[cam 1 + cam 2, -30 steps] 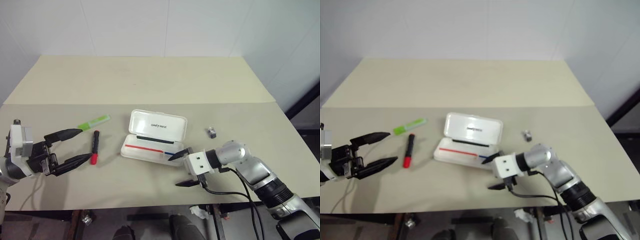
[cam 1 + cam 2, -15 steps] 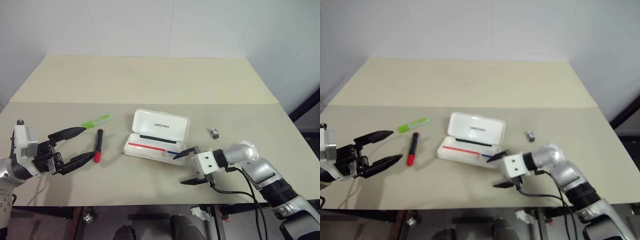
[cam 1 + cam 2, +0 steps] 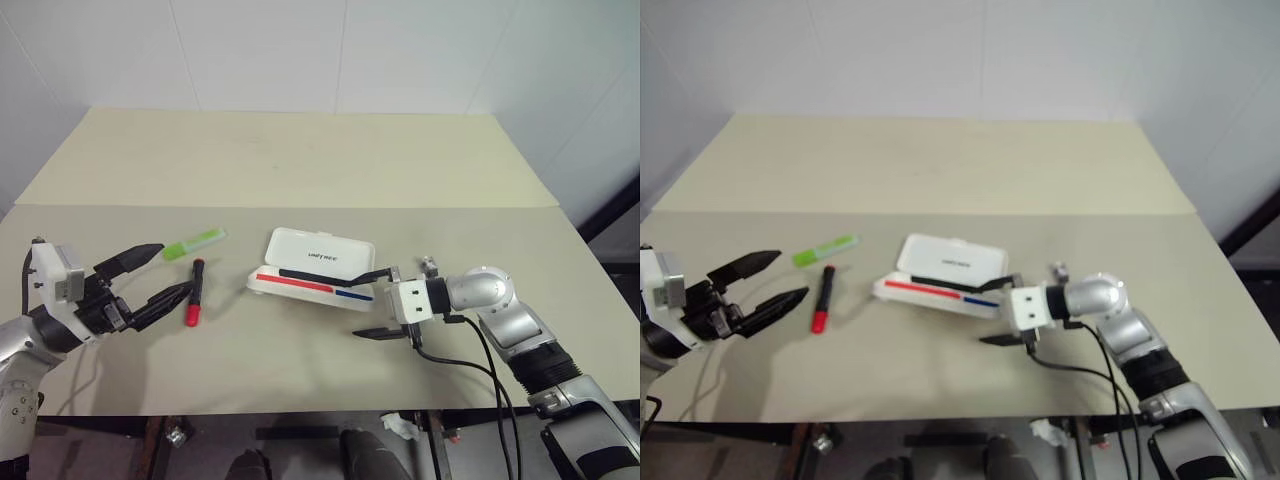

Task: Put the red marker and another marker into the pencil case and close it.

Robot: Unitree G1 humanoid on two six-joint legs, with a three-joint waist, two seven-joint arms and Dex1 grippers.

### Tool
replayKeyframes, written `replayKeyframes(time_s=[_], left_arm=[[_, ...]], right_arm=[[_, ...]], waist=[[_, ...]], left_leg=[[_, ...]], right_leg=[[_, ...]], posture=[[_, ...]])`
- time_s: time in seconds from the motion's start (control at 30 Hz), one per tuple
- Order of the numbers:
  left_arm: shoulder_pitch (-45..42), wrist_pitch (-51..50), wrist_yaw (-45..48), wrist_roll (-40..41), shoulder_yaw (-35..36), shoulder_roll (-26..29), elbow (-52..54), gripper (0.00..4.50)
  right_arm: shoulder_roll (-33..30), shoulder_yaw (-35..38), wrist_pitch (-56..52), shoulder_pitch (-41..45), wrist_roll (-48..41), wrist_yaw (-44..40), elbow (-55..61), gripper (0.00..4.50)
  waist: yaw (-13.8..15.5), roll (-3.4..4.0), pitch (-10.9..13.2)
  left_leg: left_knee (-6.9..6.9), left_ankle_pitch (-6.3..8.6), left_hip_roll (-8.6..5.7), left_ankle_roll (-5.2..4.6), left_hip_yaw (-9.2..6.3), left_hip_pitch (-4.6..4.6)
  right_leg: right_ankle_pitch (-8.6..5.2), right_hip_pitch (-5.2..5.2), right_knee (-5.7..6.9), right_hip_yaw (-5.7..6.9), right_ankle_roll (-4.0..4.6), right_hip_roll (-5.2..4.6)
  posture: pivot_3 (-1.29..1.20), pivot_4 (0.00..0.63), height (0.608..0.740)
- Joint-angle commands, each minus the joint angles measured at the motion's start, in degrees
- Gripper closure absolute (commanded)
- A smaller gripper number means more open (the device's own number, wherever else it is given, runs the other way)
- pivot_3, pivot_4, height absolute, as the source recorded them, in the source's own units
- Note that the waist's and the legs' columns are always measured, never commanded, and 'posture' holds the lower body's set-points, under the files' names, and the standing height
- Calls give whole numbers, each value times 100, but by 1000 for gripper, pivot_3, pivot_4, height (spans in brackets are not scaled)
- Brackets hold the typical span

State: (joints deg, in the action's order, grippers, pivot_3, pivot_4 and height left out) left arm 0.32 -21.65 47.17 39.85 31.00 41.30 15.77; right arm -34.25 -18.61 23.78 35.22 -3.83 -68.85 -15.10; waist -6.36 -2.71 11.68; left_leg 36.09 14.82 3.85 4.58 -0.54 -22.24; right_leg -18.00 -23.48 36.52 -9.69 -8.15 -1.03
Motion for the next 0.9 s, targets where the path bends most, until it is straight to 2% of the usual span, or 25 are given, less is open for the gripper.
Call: replayKeyframes(time_s=[0.03, 0.23, 0.43, 0.63, 0.9], left_arm=[[60, -528, -852, -188, -93, -48, 355, 0], [32, -1374, -2026, -287, -377, -336, 732, 0], [-78, -2050, -2800, -236, -488, -525, 970, 0], [-213, -3025, -3683, -233, -387, -629, 1057, 0], [-504, -3268, -3670, -429, -714, -579, 667, 0]], right_arm=[[56, 177, 76, 7, -28, 145, 25, 109], [129, 453, -170, 177, -407, 131, -28, 109], [272, 789, -407, 474, -682, 229, -216, 109], [385, 1249, -619, 945, -804, 672, -522, 109], [408, 1436, -779, 1122, -854, 661, -658, 109]], waist=[[-16, 0, 0], [-5, 0, 0], [-10, 0, 0], [-9, 1, 1], [-4, 1, 1]], left_leg=[[2, 0, 0, 0, 0, 0], [8, 0, 0, 0, -1, 2], [10, -1, 0, 1, -5, 4], [11, -1, -2, 2, -5, 2], [7, -2, -2, 2, -8, 0]], right_leg=[[0, 0, 3, 0, -1, 1], [2, 1, 12, 0, -3, 2], [3, 1, 20, 0, -5, 4], [3, 0, 21, -1, -5, 4], [3, 0, 14, 0, -5, 6]], posture=[[0, 150, 740], [0, 150, 740], [0, 150, 740], [0, 150, 740], [0, 150, 740]])
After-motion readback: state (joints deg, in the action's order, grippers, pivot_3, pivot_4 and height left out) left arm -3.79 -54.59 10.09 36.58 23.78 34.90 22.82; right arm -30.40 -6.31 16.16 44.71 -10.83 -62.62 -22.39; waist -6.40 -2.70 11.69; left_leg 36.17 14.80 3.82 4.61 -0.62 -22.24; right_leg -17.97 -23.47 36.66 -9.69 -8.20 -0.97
